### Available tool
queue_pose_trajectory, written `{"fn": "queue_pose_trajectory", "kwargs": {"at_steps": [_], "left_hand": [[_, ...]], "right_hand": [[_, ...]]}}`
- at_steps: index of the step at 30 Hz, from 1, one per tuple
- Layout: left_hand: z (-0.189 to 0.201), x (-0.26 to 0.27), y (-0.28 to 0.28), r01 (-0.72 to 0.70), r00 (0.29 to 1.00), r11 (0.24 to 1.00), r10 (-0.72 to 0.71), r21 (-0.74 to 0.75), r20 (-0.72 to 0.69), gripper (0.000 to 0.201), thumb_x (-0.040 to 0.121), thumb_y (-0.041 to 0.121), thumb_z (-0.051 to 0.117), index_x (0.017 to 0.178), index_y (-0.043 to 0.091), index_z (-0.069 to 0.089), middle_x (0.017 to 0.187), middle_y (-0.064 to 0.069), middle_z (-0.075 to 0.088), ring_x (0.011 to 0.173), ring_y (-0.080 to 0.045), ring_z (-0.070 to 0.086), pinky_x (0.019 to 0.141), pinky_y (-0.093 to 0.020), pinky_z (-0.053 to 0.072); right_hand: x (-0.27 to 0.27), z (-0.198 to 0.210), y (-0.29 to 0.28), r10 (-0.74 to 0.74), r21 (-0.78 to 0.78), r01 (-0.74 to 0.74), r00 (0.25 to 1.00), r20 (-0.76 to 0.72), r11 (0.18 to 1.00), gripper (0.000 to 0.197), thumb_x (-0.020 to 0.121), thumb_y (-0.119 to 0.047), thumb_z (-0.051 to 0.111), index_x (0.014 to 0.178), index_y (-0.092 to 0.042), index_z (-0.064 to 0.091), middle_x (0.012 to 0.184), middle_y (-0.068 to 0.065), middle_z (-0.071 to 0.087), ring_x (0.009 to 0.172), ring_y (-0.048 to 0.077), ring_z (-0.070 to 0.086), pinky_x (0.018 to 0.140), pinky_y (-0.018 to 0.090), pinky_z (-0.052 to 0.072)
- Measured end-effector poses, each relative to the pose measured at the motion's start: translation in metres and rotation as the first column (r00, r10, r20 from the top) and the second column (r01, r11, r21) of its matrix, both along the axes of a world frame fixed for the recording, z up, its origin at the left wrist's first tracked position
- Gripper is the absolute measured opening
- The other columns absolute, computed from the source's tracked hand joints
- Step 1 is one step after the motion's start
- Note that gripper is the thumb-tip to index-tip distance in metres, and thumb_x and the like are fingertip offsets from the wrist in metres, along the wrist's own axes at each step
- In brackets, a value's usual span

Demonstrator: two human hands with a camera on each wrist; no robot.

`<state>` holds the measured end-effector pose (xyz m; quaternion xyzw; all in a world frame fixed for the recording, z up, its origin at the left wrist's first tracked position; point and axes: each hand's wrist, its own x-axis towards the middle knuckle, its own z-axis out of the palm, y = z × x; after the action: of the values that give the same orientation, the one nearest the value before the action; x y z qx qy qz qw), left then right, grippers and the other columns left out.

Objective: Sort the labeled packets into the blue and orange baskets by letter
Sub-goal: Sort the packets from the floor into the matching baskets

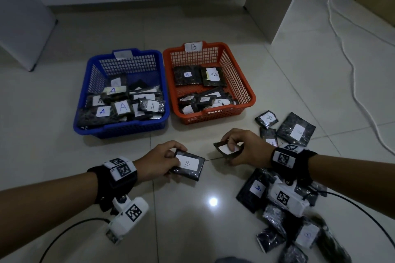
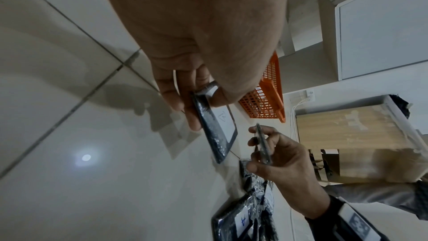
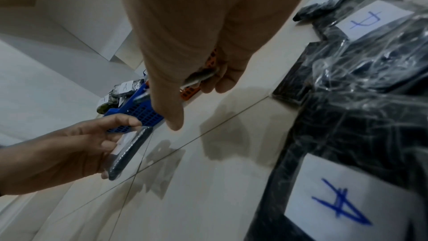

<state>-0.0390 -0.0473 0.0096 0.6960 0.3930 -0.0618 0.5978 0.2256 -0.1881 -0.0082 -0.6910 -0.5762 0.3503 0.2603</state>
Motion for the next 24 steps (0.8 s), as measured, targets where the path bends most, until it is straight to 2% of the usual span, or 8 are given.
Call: {"fn": "queue_pose_trajectory", "kwargs": {"at_steps": [4, 9, 13, 15, 17, 20, 22, 24], "left_hand": [[0.002, -0.011, 0.001, -0.005, 1.000, 1.000, 0.005, 0.011, -0.001, 0.030, 0.093, 0.002, 0.057, 0.114, 0.024, 0.059, 0.099, -0.008, 0.074, 0.073, -0.011, 0.065, 0.058, -0.024, 0.051], [0.000, -0.023, 0.001, -0.034, 0.999, 0.999, 0.034, 0.014, -0.009, 0.030, 0.092, 0.002, 0.058, 0.112, 0.024, 0.060, 0.079, 0.005, 0.070, 0.068, -0.008, 0.063, 0.059, -0.025, 0.051], [0.008, -0.015, 0.004, -0.037, 0.998, 0.999, 0.036, 0.038, 0.048, 0.032, 0.090, 0.003, 0.062, 0.111, 0.027, 0.061, 0.096, -0.002, 0.072, 0.080, -0.013, 0.069, 0.063, -0.027, 0.056], [0.017, -0.005, 0.008, -0.056, 0.993, 0.996, 0.049, 0.063, 0.108, 0.034, 0.087, 0.003, 0.067, 0.111, 0.027, 0.062, 0.104, -0.006, 0.069, 0.090, -0.018, 0.070, 0.066, -0.028, 0.057], [0.029, 0.009, 0.015, -0.044, 0.986, 0.991, 0.024, 0.123, 0.164, 0.036, 0.085, 0.003, 0.072, 0.111, 0.025, 0.061, 0.105, -0.005, 0.066, 0.092, -0.019, 0.069, 0.066, -0.027, 0.057], [0.048, 0.034, 0.030, -0.007, 0.969, 0.973, -0.050, 0.231, 0.240, 0.035, 0.085, 0.003, 0.073, 0.110, 0.024, 0.059, 0.107, 0.000, 0.069, 0.096, -0.015, 0.071, 0.073, -0.029, 0.060], [0.056, 0.054, 0.044, -0.049, 0.961, 0.948, -0.042, 0.314, 0.275, 0.035, 0.086, 0.007, 0.073, 0.111, 0.028, 0.058, 0.110, 0.003, 0.068, 0.097, -0.013, 0.070, 0.074, -0.028, 0.060], [0.062, 0.075, 0.056, -0.091, 0.967, 0.911, -0.015, 0.403, 0.253, 0.034, 0.089, 0.011, 0.071, 0.114, 0.029, 0.056, 0.112, 0.006, 0.064, 0.096, -0.011, 0.067, 0.067, -0.023, 0.058]], "right_hand": [[-0.004, 0.000, 0.007, 0.000, -0.077, -0.003, 0.999, -0.047, 0.997, 0.032, 0.063, -0.005, 0.091, 0.088, -0.016, 0.074, 0.113, -0.001, 0.056, 0.100, 0.017, 0.062, 0.083, 0.028, 0.058], [0.001, 0.010, 0.013, -0.133, -0.076, 0.122, 0.977, -0.165, 0.990, 0.034, 0.068, -0.004, 0.090, 0.094, -0.011, 0.069, 0.108, 0.005, 0.065, 0.098, 0.024, 0.068, 0.083, 0.029, 0.059], [0.011, 0.027, 0.020, -0.219, -0.084, 0.204, 0.939, -0.267, 0.975, 0.040, 0.074, -0.002, 0.085, 0.105, -0.010, 0.062, 0.113, 0.010, 0.066, 0.094, 0.021, 0.073, 0.081, 0.032, 0.061], [0.018, 0.038, 0.026, -0.256, -0.054, 0.251, 0.922, -0.292, 0.966, 0.042, 0.078, 0.000, 0.080, 0.113, -0.012, 0.061, 0.114, 0.008, 0.066, 0.097, 0.021, 0.072, 0.080, 0.035, 0.062], [0.029, 0.053, 0.036, -0.319, -0.015, 0.332, 0.895, -0.311, 0.943, 0.041, 0.083, 0.003, 0.075, 0.119, -0.012, 0.062, 0.115, 0.009, 0.065, 0.101, 0.021, 0.069, 0.078, 0.035, 0.062], [0.051, 0.070, 0.057, -0.431, 0.062, 0.466, 0.855, -0.289, 0.882, 0.020, 0.087, 0.001, 0.069, 0.106, -0.006, 0.069, 0.109, 0.016, 0.067, 0.097, 0.027, 0.070, 0.073, 0.035, 0.063], [0.070, 0.073, 0.074, -0.528, 0.101, 0.539, 0.841, -0.117, 0.836, 0.006, 0.085, -0.007, 0.071, 0.088, -0.011, 0.070, 0.098, 0.015, 0.072, 0.088, 0.028, 0.071, 0.075, 0.039, 0.062], [0.087, 0.072, 0.088, -0.580, 0.101, 0.573, 0.813, 0.054, 0.813, 0.007, 0.080, -0.012, 0.073, 0.081, -0.016, 0.068, 0.090, 0.009, 0.074, 0.084, 0.026, 0.070, 0.078, 0.039, 0.060]]}}
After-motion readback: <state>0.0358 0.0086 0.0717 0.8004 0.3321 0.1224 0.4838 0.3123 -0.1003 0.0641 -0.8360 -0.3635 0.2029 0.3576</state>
